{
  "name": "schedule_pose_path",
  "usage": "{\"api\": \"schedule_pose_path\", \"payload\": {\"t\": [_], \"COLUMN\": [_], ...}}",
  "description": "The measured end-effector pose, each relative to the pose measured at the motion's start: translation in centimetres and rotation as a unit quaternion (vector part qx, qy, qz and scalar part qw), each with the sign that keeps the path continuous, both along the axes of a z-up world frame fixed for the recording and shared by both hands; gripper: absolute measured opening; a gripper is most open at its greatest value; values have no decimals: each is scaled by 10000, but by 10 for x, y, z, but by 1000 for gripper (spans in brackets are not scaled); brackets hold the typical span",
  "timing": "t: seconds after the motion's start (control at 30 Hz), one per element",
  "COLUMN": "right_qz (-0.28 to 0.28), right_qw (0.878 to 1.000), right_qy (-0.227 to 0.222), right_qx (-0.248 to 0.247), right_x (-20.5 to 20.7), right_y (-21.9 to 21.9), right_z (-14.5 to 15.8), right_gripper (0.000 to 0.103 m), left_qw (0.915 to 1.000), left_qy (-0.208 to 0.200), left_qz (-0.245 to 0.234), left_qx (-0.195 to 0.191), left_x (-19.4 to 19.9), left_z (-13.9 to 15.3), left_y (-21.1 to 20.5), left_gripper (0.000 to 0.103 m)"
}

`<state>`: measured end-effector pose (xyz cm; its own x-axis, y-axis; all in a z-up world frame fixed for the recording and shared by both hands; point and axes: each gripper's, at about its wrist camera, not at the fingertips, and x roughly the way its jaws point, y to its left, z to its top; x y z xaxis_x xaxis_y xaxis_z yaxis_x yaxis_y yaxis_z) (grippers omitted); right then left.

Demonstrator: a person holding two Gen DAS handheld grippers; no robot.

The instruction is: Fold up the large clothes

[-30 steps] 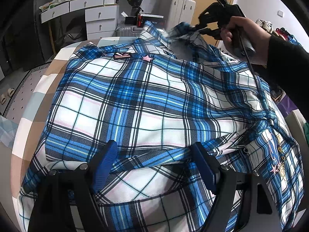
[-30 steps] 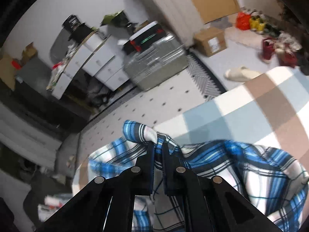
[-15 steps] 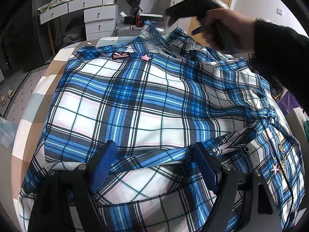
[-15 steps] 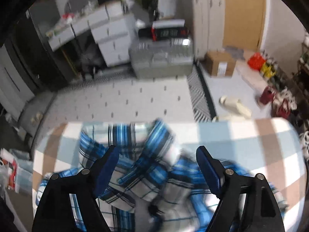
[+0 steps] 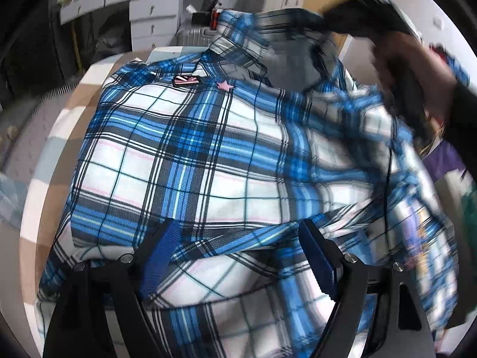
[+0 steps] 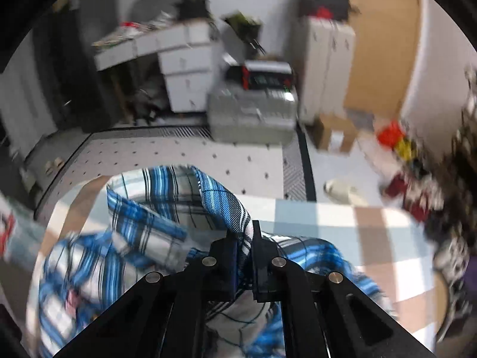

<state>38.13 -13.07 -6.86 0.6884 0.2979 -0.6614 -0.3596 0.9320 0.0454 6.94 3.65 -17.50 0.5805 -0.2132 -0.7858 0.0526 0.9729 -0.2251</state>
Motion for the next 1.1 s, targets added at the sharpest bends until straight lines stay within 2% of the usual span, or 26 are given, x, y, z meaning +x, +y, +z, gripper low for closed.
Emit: {"api": "schedule_pose_path", "payload": {"t": [0.1, 0.23, 0.33, 0.4, 0.43, 0.53, 0.67, 0.73, 0.8, 0.87, 0.9, 0.93, 0.97, 1.0, 1.1], "right_qz": [229, 410, 406, 368, 352, 339, 372, 382, 321, 251, 314, 341, 376, 461, 480], "right_qw": [9994, 9985, 9984, 9985, 9983, 9971, 9962, 9961, 9961, 9966, 9964, 9965, 9965, 9962, 9962], "right_qy": [-236, -305, -260, -131, -111, -152, -121, -169, -241, -286, -272, -287, -298, -290, -438], "right_qx": [121, 182, 301, 391, 459, 668, 773, 781, 786, 737, 741, 711, 689, 681, 575], "right_x": [-37, -72, -79, -79, -81, -82, -81, -83, -86, -88, -89, -89, -91, -93, -104], "right_y": [-12, -22, -28, -30, -31, -35, -38, -40, -45, -49, -50, -51, -51, -49, -47], "right_z": [5, 3, -3, -7, -8, -7, -8, -9, -11, -14, -16, -16, -17, -16, -8], "right_gripper": [6, 6, 6, 6, 6, 6, 6, 6, 6, 7, 7, 7, 7, 7, 7], "left_qw": [9993, 9955, 9957, 9982, 9985, 9932, 9774, 9723, 9708, 9746, 9753, 9752, 9790, 9825, 9842], "left_qy": [-309, -876, -671, -422, -253, -441, 12, 117, 235, 248, 269, 375, 533, 689, 659], "left_qz": [126, 361, 633, 387, 323, 198, 165, 273, 465, 589, 618, 655, 587, 486, 573], "left_qx": [-169, -13, 125, 174, 353, 1061, 2109, 2318, 2340, 2145, 2104, 2080, 1876, 1659, 1543], "left_x": [-7, -2, 33, 66, 83, 113, 154, 168, 179, 185, 183, 187, 190, 191, 182], "left_z": [29, 65, 82, 88, 88, 89, 62, 50, 39, 31, 31, 28, 26, 26, 47], "left_y": [9, 17, 18, 6, -2, -30, -48, -46, -37, -24, -22, -20, -18, -17, -20], "left_gripper": [78, 79, 79, 79, 79, 79, 79, 79, 79, 66, 45, 18, 8, 2, 2]}}
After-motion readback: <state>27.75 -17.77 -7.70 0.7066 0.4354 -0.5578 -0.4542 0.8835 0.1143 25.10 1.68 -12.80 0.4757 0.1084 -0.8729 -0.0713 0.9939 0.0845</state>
